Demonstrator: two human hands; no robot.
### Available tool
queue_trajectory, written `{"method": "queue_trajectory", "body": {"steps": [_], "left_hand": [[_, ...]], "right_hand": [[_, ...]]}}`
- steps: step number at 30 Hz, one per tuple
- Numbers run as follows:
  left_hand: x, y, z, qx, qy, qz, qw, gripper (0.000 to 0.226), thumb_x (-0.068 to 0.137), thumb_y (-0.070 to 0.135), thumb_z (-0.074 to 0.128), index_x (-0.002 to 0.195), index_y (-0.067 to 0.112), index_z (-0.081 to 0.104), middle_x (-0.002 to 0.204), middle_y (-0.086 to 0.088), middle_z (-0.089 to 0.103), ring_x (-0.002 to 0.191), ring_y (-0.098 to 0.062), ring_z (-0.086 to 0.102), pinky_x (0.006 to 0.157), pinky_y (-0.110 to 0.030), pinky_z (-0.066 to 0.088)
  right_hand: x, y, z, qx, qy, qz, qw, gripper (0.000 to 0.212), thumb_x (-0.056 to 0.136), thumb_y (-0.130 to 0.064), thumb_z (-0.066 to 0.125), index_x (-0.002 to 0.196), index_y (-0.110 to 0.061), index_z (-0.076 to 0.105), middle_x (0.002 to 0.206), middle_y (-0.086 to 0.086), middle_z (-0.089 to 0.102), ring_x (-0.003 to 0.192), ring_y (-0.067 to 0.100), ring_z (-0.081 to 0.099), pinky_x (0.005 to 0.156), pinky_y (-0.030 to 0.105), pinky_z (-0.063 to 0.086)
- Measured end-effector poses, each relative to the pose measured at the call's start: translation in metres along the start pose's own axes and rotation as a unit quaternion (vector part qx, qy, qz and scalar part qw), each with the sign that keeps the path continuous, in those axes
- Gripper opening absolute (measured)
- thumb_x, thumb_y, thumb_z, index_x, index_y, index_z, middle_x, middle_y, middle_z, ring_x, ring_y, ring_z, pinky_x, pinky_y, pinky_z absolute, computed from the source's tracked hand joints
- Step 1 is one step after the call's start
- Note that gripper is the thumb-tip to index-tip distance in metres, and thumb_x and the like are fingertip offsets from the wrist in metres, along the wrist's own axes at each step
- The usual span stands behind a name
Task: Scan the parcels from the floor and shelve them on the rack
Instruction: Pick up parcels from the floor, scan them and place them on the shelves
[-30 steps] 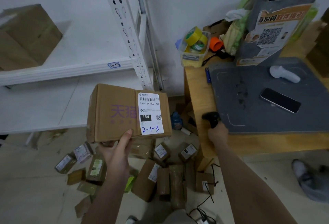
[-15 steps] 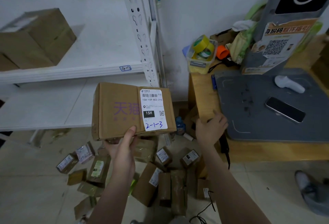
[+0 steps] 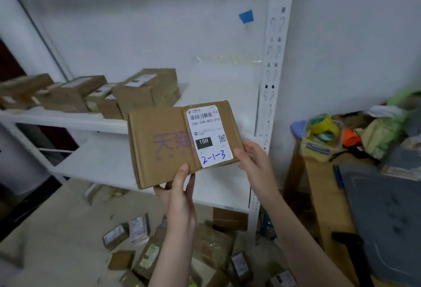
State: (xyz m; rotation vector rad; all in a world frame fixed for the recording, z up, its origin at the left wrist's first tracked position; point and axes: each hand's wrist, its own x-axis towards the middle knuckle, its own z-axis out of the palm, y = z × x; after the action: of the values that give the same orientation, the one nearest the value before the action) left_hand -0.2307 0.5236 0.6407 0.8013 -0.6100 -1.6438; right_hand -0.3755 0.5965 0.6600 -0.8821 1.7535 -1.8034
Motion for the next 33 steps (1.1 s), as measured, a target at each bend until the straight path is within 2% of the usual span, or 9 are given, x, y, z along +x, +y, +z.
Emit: {"method": "queue_trajectory", "body": {"steps": [3,6,10,14,17,19,25,29,33], "left_hand": [[0.019,0.02,0.006,-0.014,-0.032,0.03,0.999,0.083,0.072,0.01,0.081,0.144,0.023,0.042,0.138,-0.005,0.061,0.123,-0.02,0.063,0.099,-0.041,0.054],[0.042,0.04,0.011,-0.012,-0.086,0.035,0.996,0.096,0.058,0.017,0.086,0.144,0.021,0.043,0.137,-0.005,0.062,0.12,-0.022,0.065,0.099,-0.044,0.054],[0.078,0.059,0.01,0.027,-0.144,0.023,0.989,0.087,0.064,0.014,0.079,0.143,0.022,0.044,0.133,-0.002,0.065,0.112,-0.015,0.068,0.097,-0.042,0.056],[0.122,0.081,0.0,0.065,-0.191,-0.019,0.979,0.11,0.057,0.041,0.082,0.153,0.018,0.034,0.144,-0.006,0.055,0.127,-0.022,0.059,0.103,-0.055,0.05],[0.151,0.099,-0.008,0.099,-0.182,-0.031,0.978,0.123,0.056,0.049,0.077,0.158,0.008,0.021,0.153,-0.012,0.044,0.13,-0.021,0.054,0.113,-0.055,0.04],[0.17,0.108,-0.016,0.131,-0.203,-0.033,0.97,0.113,0.068,0.034,0.08,0.159,0.012,0.018,0.151,-0.009,0.045,0.122,-0.015,0.057,0.113,-0.048,0.041],[0.21,0.109,-0.031,0.267,-0.252,-0.083,0.927,0.074,0.078,0.01,0.081,0.141,0.019,0.043,0.125,-0.005,0.063,0.112,-0.02,0.064,0.079,-0.021,0.057],[0.219,0.085,-0.029,0.25,-0.245,-0.151,0.925,0.106,0.045,0.033,0.096,0.136,0.011,0.048,0.123,-0.006,0.065,0.111,-0.021,0.067,0.081,-0.024,0.058],[0.218,0.069,-0.014,0.235,-0.22,-0.212,0.923,0.111,0.04,0.055,0.089,0.135,0.011,0.051,0.126,-0.008,0.064,0.111,-0.019,0.065,0.087,-0.029,0.06]], "right_hand": [[0.019,-0.006,0.031,0.043,-0.023,0.048,0.998,0.034,0.089,-0.049,0.066,0.119,-0.037,0.054,0.114,-0.012,0.068,0.11,0.011,0.063,0.092,0.041,0.055],[0.037,-0.001,0.055,0.16,-0.043,0.129,0.978,0.074,0.072,-0.06,0.077,0.134,-0.028,0.052,0.12,-0.002,0.07,0.113,0.022,0.065,0.089,0.049,0.057],[0.056,0.0,0.083,0.286,-0.07,0.131,0.947,0.09,0.05,-0.057,0.087,0.128,-0.019,0.061,0.122,0.012,0.07,0.114,0.032,0.065,0.097,0.056,0.052],[0.079,-0.002,0.104,0.335,0.018,0.117,0.935,0.06,0.067,-0.047,0.073,0.117,-0.014,0.068,0.123,0.02,0.067,0.116,0.038,0.064,0.097,0.053,0.051],[0.097,0.001,0.109,0.336,0.08,0.116,0.931,0.058,0.073,-0.045,0.064,0.122,-0.013,0.064,0.119,0.019,0.067,0.11,0.037,0.066,0.088,0.047,0.055],[0.106,0.002,0.115,0.318,0.099,0.107,0.937,0.061,0.073,-0.047,0.063,0.125,-0.014,0.062,0.118,0.018,0.066,0.102,0.034,0.068,0.084,0.044,0.055],[0.13,0.001,0.147,0.324,0.135,0.084,0.933,0.04,0.093,-0.048,0.056,0.121,-0.021,0.063,0.1,0.005,0.073,0.101,0.027,0.067,0.09,0.044,0.054],[0.136,0.002,0.177,0.289,0.137,0.084,0.944,0.038,0.09,-0.05,0.058,0.119,-0.027,0.063,0.106,0.0,0.071,0.105,0.023,0.063,0.086,0.04,0.053],[0.133,0.012,0.201,0.218,0.115,0.099,0.964,0.05,0.076,-0.056,0.065,0.124,-0.042,0.058,0.129,-0.001,0.062,0.115,0.025,0.061,0.093,0.048,0.054]]}}
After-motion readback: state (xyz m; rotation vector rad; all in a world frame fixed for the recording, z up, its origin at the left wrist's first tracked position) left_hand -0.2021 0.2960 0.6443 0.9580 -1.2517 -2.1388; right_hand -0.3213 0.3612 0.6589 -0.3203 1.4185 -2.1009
